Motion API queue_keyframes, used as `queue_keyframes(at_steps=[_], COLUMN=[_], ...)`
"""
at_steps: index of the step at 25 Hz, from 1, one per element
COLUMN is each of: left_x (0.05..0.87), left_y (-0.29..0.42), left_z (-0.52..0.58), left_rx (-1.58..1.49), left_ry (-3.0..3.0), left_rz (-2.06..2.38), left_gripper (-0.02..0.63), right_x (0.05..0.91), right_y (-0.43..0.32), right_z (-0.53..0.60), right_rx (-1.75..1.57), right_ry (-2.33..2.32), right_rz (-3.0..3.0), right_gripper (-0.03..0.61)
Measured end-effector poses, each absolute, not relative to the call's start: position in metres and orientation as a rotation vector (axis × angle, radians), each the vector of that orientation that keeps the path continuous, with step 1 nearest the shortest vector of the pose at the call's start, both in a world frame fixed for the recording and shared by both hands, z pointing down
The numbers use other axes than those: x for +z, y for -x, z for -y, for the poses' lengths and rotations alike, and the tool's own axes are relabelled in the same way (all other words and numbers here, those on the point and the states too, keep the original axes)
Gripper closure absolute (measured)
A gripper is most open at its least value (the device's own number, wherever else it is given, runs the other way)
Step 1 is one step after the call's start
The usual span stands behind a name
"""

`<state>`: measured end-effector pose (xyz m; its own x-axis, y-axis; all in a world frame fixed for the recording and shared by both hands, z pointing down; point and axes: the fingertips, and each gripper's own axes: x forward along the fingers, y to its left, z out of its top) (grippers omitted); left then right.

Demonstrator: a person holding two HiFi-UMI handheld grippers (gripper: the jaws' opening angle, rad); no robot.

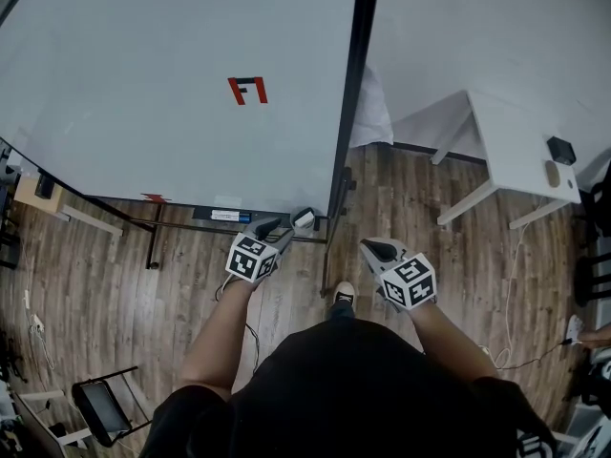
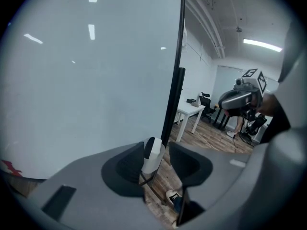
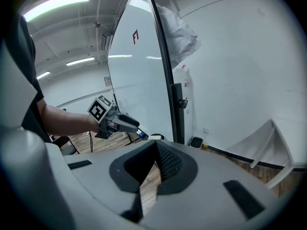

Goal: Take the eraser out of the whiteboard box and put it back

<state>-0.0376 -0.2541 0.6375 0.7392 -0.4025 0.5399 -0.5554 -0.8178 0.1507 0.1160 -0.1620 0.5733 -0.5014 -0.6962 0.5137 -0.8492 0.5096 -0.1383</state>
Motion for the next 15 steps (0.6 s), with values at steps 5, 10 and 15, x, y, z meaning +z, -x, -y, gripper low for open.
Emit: queue_keyframes(at_steps=[5, 10, 15], left_x=[0.631, 0.623, 0.62], left_y=[0.044, 0.05, 0.061], left_z=[0.242, 0.229, 0.215], left_rx=[0.706, 0.68, 0.645], left_ry=[-2.655, -2.666, -2.66], left_rz=[0.756, 0.77, 0.785], left_gripper=[0.44, 0.46, 0.472], right_x=[0.569, 0.562, 0.557], right_y=[-0.11, -0.109, -0.106], right_z=[0.155, 0.151, 0.145], right_rx=[0.518, 0.5, 0.494], right_ry=[-1.274, -1.286, -1.297], right_rz=[2.371, 2.374, 2.381], right_gripper=[0.583, 0.582, 0.582])
